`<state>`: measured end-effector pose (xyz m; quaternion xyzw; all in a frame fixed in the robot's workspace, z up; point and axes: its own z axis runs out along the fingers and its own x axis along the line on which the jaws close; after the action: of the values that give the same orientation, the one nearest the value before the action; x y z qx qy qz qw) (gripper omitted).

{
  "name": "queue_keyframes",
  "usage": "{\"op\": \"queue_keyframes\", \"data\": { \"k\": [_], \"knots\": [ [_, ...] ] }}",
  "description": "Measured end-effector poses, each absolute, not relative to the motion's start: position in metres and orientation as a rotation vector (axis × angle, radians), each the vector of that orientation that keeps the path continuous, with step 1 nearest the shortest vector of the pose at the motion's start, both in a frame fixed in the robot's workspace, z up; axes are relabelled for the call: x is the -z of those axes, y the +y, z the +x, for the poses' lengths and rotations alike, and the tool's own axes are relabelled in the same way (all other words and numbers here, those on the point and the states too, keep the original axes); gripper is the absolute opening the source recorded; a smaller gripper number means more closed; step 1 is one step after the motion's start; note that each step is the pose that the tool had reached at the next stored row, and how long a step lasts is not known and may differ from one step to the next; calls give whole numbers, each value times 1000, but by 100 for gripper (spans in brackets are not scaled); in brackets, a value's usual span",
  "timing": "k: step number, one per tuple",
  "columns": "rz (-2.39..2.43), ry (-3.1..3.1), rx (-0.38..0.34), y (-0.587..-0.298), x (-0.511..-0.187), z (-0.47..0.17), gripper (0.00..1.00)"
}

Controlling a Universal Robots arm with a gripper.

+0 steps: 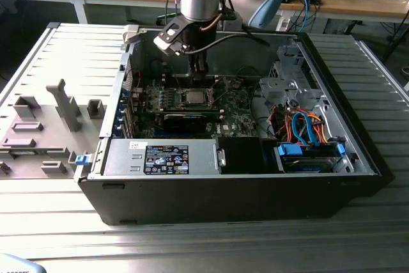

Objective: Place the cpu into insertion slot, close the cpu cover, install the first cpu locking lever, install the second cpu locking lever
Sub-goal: 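Place the cpu into insertion slot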

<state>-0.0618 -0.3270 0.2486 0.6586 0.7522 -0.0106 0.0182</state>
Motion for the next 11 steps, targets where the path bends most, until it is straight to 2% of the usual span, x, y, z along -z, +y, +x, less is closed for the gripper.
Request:
{"op": "queue_keyframes", "data": {
  "k": [11],
  "knots": [
    [2045, 2336, 33, -327, -258, -62, 11]
  ]
}}
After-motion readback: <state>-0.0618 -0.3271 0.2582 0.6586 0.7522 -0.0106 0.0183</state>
